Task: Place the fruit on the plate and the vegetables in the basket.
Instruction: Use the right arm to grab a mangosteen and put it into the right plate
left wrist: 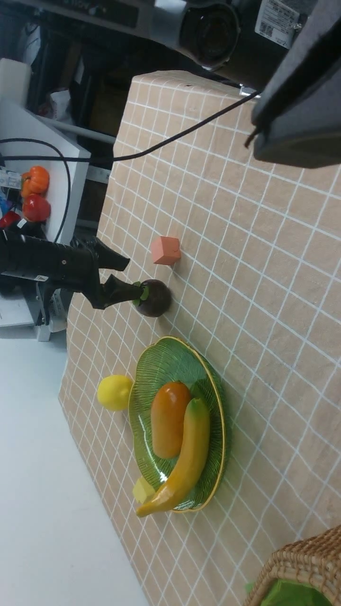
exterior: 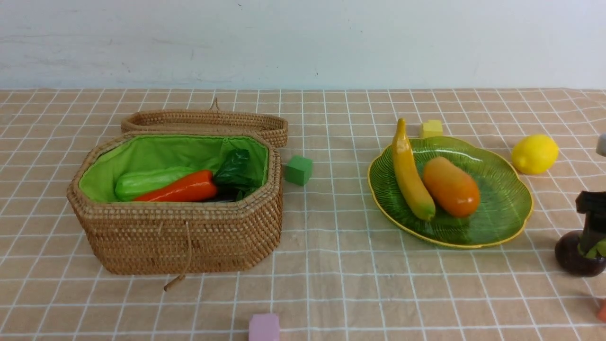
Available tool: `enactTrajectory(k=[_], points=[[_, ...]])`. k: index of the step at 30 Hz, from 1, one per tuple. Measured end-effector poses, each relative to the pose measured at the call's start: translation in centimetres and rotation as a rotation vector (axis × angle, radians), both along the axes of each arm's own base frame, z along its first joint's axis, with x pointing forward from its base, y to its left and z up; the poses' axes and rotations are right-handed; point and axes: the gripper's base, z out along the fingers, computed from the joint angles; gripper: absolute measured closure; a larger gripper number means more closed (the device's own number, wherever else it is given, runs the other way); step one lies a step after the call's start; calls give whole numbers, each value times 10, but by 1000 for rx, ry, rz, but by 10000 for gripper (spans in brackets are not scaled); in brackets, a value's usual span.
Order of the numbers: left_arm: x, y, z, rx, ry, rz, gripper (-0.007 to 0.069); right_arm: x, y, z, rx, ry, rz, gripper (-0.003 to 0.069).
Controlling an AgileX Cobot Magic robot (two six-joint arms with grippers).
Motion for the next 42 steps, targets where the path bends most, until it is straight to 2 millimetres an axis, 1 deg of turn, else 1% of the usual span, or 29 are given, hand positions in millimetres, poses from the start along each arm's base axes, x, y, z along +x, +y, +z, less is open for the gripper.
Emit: enactTrajectory(k=[3,8,9,11,14,15,19,22,24,25,27,28,29,30,31,32,33,34,36,37,39,40,41,42], points=[[0,0,0,7,-8,-4,637,8,-1,-11,3,-42,-12,-10],[-1,0,-1,16,-5,-13,637,22,-3,-37,10,-58,-27,-2],[-1,0,-1,16,-3,-16,637,22,-3,-39,11,-55,-27,1],[-2,-1,-1,18,1,-21,637,25,-4,-51,13,-36,-24,26],[-2,-1,-1,18,2,-22,637,26,-4,-56,14,-26,-22,78],[-2,-1,-1,17,3,-22,637,26,-4,-56,15,-25,-21,89],[-2,-1,-1,17,3,-23,637,23,-3,-50,15,-17,-9,89],[-1,-1,-1,13,0,-18,637,17,3,-21,26,-75,-1,89],[-1,0,0,6,-6,-9,637,17,15,-1,43,-151,16,89],[0,0,1,-4,-14,4,637,20,28,11,55,-220,53,89],[2,1,3,-22,-23,21,637,26,46,21,59,-305,116,89],[3,1,4,-33,-27,30,637,30,56,21,61,-332,148,89],[3,1,4,-36,-26,31,637,30,59,21,63,-335,157,89],[3,1,5,-46,-27,35,637,34,67,17,62,-345,186,89],[3,1,6,-61,-23,37,637,40,74,6,55,-342,222,89],[3,1,6,-61,-23,37,637,41,75,5,54,-341,225,89],[3,1,6,-68,-18,35,637,45,78,-7,49,-330,243,89],[3,1,6,-71,-16,34,637,48,79,-14,48,-320,248,89],[3,1,6,-73,-15,33,637,50,79,-21,46,-307,250,64],[3,1,6,-73,-14,32,637,50,79,-22,47,-305,251,25],[3,1,6,-74,-13,32,637,49,79,-18,45,-315,253,-10],[3,1,6,-74,-13,32,637,49,79,-17,47,-315,252,-13],[3,1,6,-74,-13,32,637,48,80,-8,50,-323,257,-21],[3,1,6,-74,-13,32,637,47,80,-6,51,-324,259,-21]])
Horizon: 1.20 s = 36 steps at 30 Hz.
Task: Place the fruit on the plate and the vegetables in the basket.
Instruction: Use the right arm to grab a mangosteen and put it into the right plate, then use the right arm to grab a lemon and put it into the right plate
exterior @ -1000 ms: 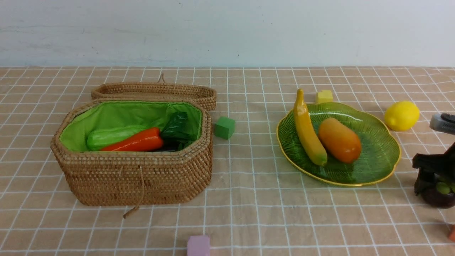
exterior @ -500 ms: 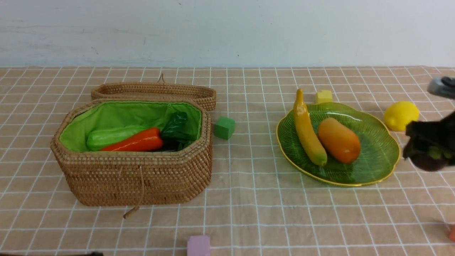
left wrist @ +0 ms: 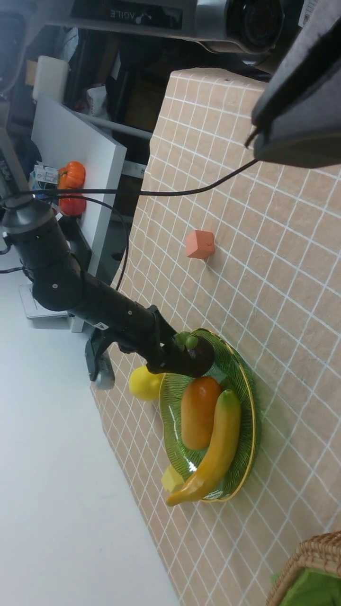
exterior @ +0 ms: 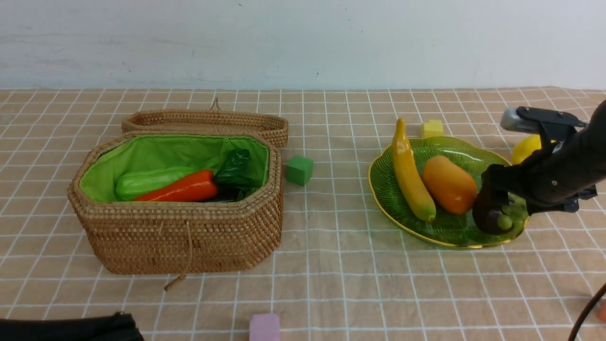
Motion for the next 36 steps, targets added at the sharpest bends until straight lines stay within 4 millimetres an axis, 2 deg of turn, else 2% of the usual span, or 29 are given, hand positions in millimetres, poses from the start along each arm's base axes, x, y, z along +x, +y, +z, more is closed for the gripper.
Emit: enactTrajectory(k=[3,6,8,9,11,13,16,19,24,29,36], points=[[0,0,0,0,0,0,637,-1,-2,36,2,-52,9,-13],[0,0,0,-2,-3,2,637,4,-16,67,24,-87,-64,4],[1,0,1,-7,-7,10,637,10,-32,81,40,-96,-141,25],[1,0,1,-8,-8,11,637,11,-36,82,41,-96,-153,29],[2,1,2,-20,-17,27,637,30,-60,87,52,-96,-241,57],[3,2,3,-25,-21,34,637,39,-68,85,56,-90,-266,63],[4,2,4,-37,-29,50,637,72,-89,71,65,-56,-305,62],[4,2,4,-38,-30,51,637,102,-101,50,85,3,-327,49],[4,2,4,-38,-30,51,637,139,-117,8,127,76,-391,39],[4,2,4,-39,-30,52,637,154,-121,-17,160,74,-422,36],[5,3,6,-58,-25,66,637,159,-123,-24,168,52,-429,62]])
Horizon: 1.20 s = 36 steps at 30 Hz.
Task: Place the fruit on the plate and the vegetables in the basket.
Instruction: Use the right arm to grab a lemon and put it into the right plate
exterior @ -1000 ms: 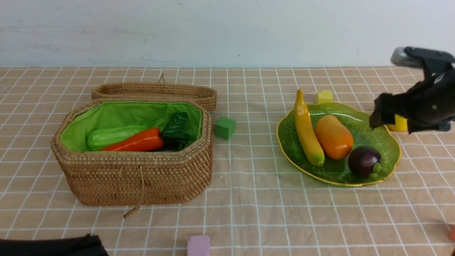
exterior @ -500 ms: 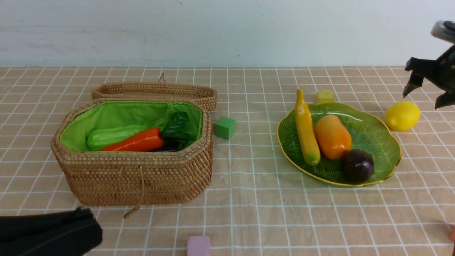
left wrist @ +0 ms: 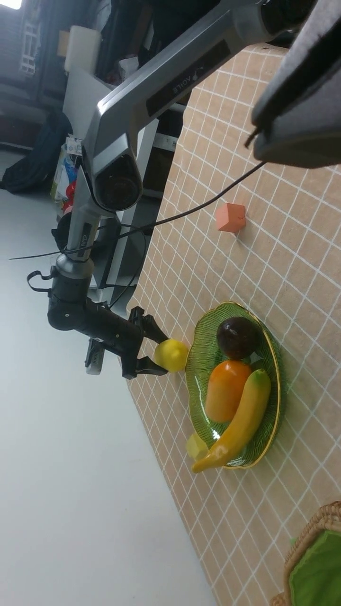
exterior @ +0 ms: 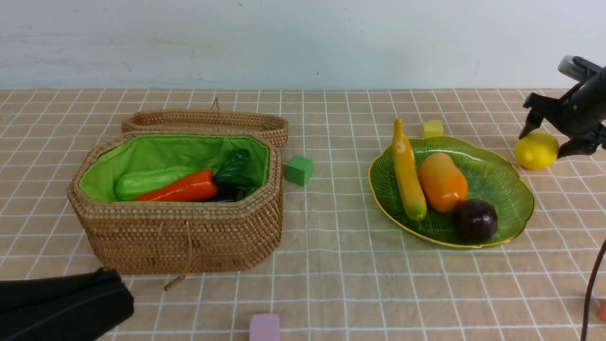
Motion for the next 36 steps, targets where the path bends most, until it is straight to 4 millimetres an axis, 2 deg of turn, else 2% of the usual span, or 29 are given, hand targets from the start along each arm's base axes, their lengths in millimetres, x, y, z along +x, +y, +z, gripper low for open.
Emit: enactTrajectory(k=[5,10,15,17,19,20,23,28,32,36], points=[[0,0,0,-4,2,2,637,1,0,0,9,-8,5,75],[0,0,0,-6,5,2,637,1,1,1,0,-26,79,75],[0,0,0,-6,5,2,637,-2,4,9,-13,-27,129,75],[0,0,0,-6,5,2,637,-6,5,16,-32,-7,143,76],[0,0,0,-6,5,2,637,-13,5,34,-65,9,157,78],[0,0,0,-6,5,2,637,-13,5,34,-67,9,157,78],[0,0,0,-6,5,2,637,-26,9,60,-77,27,219,78],[0,0,0,-8,6,2,637,-34,29,79,-47,7,296,78],[0,0,0,-8,5,3,637,-45,63,63,1,100,361,78],[0,0,0,-9,6,2,637,-56,86,51,24,170,412,78]])
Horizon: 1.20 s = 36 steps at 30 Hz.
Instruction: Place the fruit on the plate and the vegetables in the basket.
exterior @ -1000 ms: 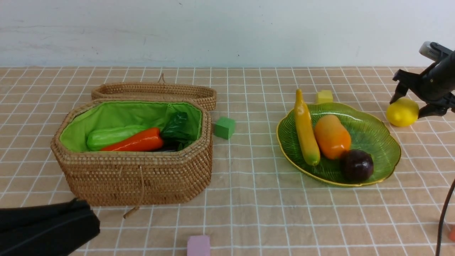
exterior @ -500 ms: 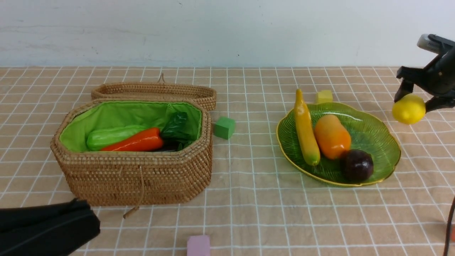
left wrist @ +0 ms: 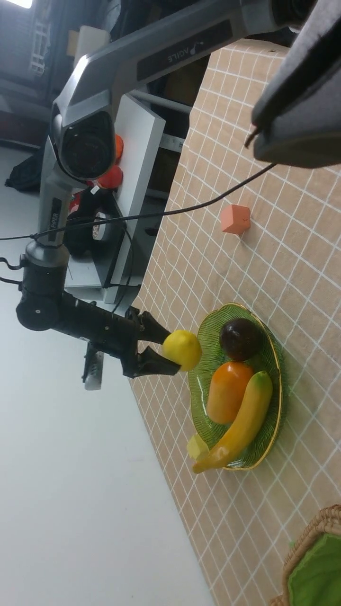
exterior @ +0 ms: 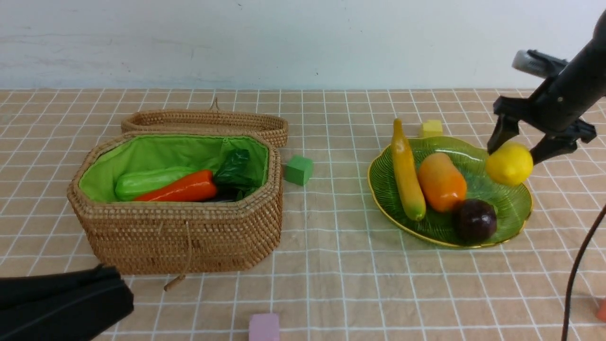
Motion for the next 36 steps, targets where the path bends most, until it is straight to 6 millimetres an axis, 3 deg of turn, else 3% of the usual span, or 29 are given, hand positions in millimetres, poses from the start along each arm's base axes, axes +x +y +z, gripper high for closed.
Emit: enactTrajectory(k=[9,13,17,22,24,25,26,27,28,29,30,33,36], points=[[0,0,0,0,0,0,637,-4,19,-6,-6,24,58,82],[0,0,0,0,0,0,636,-5,19,-1,-12,15,59,8],[0,0,0,0,0,0,636,-12,18,23,-28,-32,46,-20],[3,3,4,-37,-30,51,634,-47,18,83,-61,-137,38,61],[3,7,7,-57,-61,84,637,-85,20,111,-70,-167,44,152],[3,8,7,-62,-75,98,637,-96,21,117,-73,-173,50,192],[2,12,5,-66,-98,123,637,-120,22,128,-81,-184,61,258],[2,12,4,-66,-101,126,637,-129,22,131,-83,-187,63,280],[0,15,-3,-65,-118,149,637,-160,24,144,-95,-212,70,349],[-1,18,-10,-69,-127,167,637,-183,25,145,-102,-208,73,419],[0,18,-14,-66,-124,173,637,-193,25,147,-106,-213,74,430],[0,26,-50,-94,-105,242,637,-278,29,158,-129,-316,65,602],[2,31,-73,-157,-65,297,637,-338,30,149,-163,-400,55,666]])
